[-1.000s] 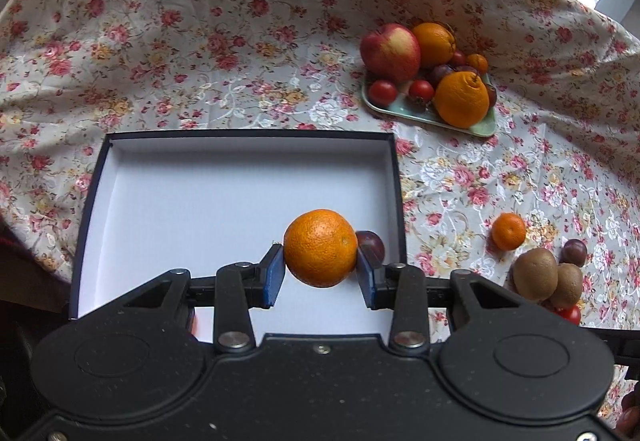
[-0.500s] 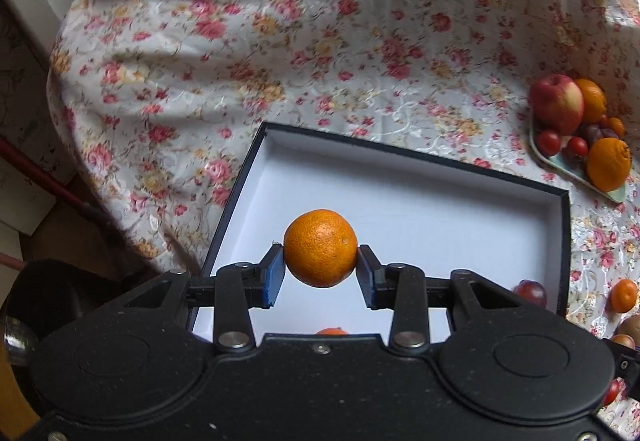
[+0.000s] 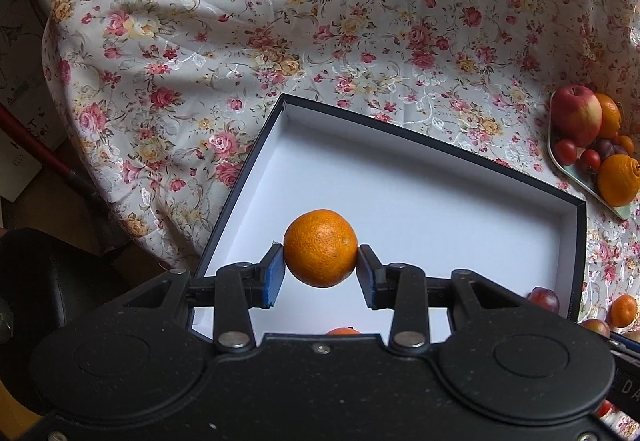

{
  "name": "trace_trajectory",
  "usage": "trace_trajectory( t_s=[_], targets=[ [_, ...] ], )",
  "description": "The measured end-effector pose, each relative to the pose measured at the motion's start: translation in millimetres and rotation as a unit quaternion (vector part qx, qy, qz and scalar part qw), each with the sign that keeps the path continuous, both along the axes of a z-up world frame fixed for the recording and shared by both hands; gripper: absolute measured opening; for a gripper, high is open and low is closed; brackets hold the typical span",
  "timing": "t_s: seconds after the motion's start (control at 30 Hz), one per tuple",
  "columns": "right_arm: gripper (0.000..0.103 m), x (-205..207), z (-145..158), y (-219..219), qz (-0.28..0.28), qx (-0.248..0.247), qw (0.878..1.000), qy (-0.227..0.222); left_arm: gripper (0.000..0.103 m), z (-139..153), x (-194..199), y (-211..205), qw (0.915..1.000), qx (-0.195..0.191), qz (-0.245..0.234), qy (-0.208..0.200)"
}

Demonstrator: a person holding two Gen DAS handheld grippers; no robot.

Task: Organize fruits
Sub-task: 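Carry the orange and the plum over the white box with both grippers, then open both grippers to drop the orange and plum into the white box, then move both grippers back toward the kiwis and red tomatoes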

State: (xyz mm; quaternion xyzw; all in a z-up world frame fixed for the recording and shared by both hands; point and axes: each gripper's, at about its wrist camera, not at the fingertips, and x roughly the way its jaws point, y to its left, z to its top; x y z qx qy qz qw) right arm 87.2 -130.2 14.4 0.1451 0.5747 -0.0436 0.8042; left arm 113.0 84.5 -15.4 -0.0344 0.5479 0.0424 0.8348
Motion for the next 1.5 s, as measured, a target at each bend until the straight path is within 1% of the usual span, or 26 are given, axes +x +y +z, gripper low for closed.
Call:
trace_trajectory(
  t_s=[0.1,0.23,0.33,0.37,0.47,0.63,0.8,0.97,1.3,1.37,1.5],
  targets=[
    [0.036,4,-2,12,0.011,-0.018,1.000,-0.005,0.047,0,-1,0,0.9999,0.008,-0.003,-0.005],
    [0.036,6,-3,24,0.023,-0.030,0.999,-0.012,0.047,4,-4,-1,0.9998,-0.002,-0.015,-0.013],
    [0.037,7,-3,29,0.026,-0.035,0.999,-0.013,0.048,8,-6,-5,0.9993,0.002,-0.027,-0.025],
    [0.037,7,-3,31,0.026,-0.039,0.999,-0.013,0.050,8,-6,-6,0.9993,0.000,-0.029,-0.025],
    [0.036,7,-2,33,0.030,-0.046,0.998,-0.017,0.051,6,-5,-6,0.9993,-0.016,-0.031,-0.017],
    [0.036,7,1,31,0.027,-0.044,0.998,-0.025,0.051,3,-5,-3,0.9997,-0.016,-0.018,-0.010],
    [0.036,9,-3,28,0.019,-0.039,0.999,-0.014,0.051,1,-4,1,0.9997,-0.022,-0.009,0.001],
    [0.036,10,-6,25,0.013,-0.036,0.999,-0.006,0.051,1,-4,0,0.9997,-0.022,-0.008,0.004],
    [0.036,10,-13,26,0.014,-0.050,0.999,0.017,0.051,1,-4,-5,0.9996,-0.022,-0.013,0.006],
    [0.036,9,-14,26,0.016,-0.053,0.998,0.020,0.051,1,-4,-6,0.9995,-0.028,-0.013,0.007],
    [0.036,8,-15,25,0.023,-0.067,0.997,0.024,0.051,0,-1,-10,0.9984,-0.053,-0.010,0.016]
  ],
)
